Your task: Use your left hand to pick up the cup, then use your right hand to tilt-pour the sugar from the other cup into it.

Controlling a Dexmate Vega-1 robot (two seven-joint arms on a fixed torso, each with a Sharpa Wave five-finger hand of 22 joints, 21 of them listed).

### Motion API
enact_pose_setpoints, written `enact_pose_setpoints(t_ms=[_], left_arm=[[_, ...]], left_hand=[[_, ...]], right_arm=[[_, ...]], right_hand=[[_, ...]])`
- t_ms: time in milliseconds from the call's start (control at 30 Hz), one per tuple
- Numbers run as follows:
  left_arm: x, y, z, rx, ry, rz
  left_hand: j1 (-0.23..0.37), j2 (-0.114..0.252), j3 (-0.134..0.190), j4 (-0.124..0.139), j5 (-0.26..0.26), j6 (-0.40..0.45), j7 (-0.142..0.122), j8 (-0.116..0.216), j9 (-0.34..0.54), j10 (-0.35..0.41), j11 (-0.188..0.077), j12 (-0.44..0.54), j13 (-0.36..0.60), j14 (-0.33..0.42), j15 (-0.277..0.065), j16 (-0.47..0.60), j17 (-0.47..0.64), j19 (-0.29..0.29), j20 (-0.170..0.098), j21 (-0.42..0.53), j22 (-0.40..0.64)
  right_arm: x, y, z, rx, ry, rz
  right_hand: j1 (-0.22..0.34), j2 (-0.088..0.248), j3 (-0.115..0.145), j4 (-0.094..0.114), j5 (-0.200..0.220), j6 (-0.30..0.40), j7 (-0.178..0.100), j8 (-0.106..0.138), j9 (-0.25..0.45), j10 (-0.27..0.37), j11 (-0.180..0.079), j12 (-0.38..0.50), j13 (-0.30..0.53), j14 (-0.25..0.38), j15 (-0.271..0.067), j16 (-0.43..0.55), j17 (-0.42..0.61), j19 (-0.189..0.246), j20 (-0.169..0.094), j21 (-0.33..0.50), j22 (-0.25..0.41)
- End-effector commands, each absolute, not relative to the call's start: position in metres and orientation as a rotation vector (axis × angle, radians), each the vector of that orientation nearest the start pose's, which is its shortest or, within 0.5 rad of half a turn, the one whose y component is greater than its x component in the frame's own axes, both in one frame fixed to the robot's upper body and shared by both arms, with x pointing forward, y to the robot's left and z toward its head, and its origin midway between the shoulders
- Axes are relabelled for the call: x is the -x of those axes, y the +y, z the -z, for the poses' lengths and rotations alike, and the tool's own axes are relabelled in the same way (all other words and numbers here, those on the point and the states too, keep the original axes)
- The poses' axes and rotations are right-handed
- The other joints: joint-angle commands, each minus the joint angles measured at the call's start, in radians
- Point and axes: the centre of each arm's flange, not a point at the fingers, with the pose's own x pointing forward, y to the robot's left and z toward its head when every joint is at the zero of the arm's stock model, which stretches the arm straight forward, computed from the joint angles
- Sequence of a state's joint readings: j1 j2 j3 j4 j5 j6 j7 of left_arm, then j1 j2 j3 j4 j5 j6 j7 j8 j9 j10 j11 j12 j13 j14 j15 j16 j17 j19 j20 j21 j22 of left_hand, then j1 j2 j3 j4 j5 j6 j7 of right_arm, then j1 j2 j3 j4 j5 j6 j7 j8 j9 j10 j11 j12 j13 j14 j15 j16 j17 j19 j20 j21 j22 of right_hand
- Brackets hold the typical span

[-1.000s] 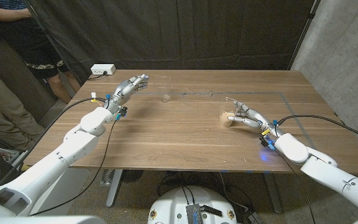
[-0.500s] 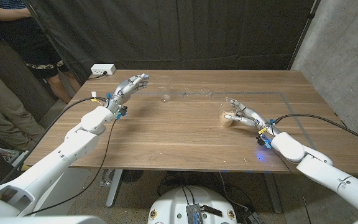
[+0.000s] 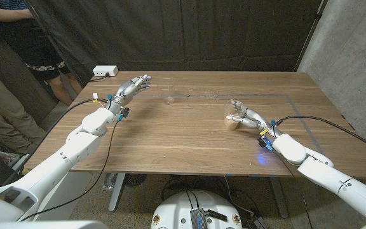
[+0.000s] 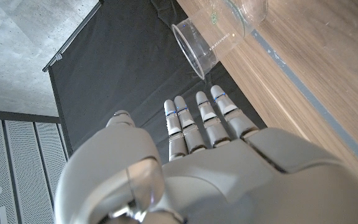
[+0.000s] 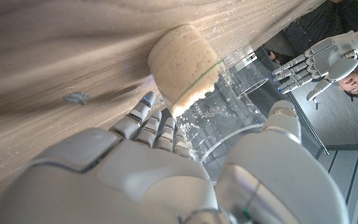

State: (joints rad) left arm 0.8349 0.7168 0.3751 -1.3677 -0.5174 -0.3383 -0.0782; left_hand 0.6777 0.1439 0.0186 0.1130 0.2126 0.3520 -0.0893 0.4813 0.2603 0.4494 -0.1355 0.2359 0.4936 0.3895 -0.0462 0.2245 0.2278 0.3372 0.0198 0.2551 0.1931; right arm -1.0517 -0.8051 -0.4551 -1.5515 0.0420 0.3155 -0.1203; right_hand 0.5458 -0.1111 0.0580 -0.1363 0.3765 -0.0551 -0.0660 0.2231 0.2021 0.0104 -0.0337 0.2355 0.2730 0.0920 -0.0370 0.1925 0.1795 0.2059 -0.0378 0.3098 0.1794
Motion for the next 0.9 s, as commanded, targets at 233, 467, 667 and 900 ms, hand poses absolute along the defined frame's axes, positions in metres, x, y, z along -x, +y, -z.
enact_pose_setpoints(t_ms=[233, 467, 667, 900], left_arm=[[-0.638, 0.341, -0.017, -0.301, -0.664, 0.225], [-0.642, 0.340, -0.018, -0.305, -0.660, 0.228], [-0.644, 0.339, -0.020, -0.306, -0.659, 0.228], [-0.644, 0.337, -0.020, -0.309, -0.657, 0.230]], left_hand=[[-0.006, -0.002, 0.005, 0.002, 0.003, 0.011, -0.001, 0.001, 0.001, 0.011, -0.001, 0.001, 0.006, 0.007, -0.109, -0.005, 0.002, 0.005, -0.008, -0.004, 0.005], [-0.006, -0.002, 0.006, 0.002, 0.003, 0.015, 0.002, 0.002, 0.001, 0.016, 0.001, 0.003, 0.006, 0.007, -0.107, -0.006, 0.002, 0.005, -0.008, -0.004, 0.005], [-0.006, -0.002, 0.007, 0.002, 0.002, 0.015, 0.001, 0.001, 0.001, 0.017, 0.001, 0.003, 0.006, 0.007, -0.106, -0.006, 0.002, 0.005, -0.008, -0.004, 0.005], [-0.006, -0.002, 0.008, 0.001, 0.002, 0.017, 0.002, 0.002, 0.001, 0.016, 0.000, 0.002, 0.007, 0.007, -0.105, -0.006, 0.002, 0.005, -0.008, -0.005, 0.005]], right_arm=[[-0.590, -0.271, 0.100, 0.706, -0.641, -0.214], [-0.592, -0.271, 0.103, 0.684, -0.645, -0.198], [-0.593, -0.271, 0.106, 0.670, -0.652, -0.193], [-0.593, -0.273, 0.110, 0.610, -0.675, -0.177]], right_hand=[[0.017, 0.030, 0.010, 0.008, -0.003, 0.036, -0.011, 0.017, 0.006, 0.064, -0.012, 0.039, 0.016, 0.079, -0.128, 0.027, 0.013, 0.077, -0.017, 0.001, 0.003], [0.022, 0.046, 0.015, 0.012, -0.006, 0.059, -0.027, 0.027, 0.011, 0.099, -0.025, 0.065, 0.031, 0.121, -0.146, 0.041, 0.024, 0.095, -0.028, -0.002, 0.005], [0.026, 0.066, 0.020, 0.016, -0.010, 0.081, -0.038, 0.037, 0.017, 0.138, -0.042, 0.100, 0.054, 0.173, -0.162, 0.060, 0.041, 0.109, -0.036, -0.007, 0.006], [0.040, 0.079, 0.027, 0.013, -0.015, 0.100, -0.052, 0.048, 0.024, 0.166, -0.051, 0.136, 0.083, 0.206, -0.175, 0.071, 0.056, 0.139, -0.054, -0.006, 0.007]])
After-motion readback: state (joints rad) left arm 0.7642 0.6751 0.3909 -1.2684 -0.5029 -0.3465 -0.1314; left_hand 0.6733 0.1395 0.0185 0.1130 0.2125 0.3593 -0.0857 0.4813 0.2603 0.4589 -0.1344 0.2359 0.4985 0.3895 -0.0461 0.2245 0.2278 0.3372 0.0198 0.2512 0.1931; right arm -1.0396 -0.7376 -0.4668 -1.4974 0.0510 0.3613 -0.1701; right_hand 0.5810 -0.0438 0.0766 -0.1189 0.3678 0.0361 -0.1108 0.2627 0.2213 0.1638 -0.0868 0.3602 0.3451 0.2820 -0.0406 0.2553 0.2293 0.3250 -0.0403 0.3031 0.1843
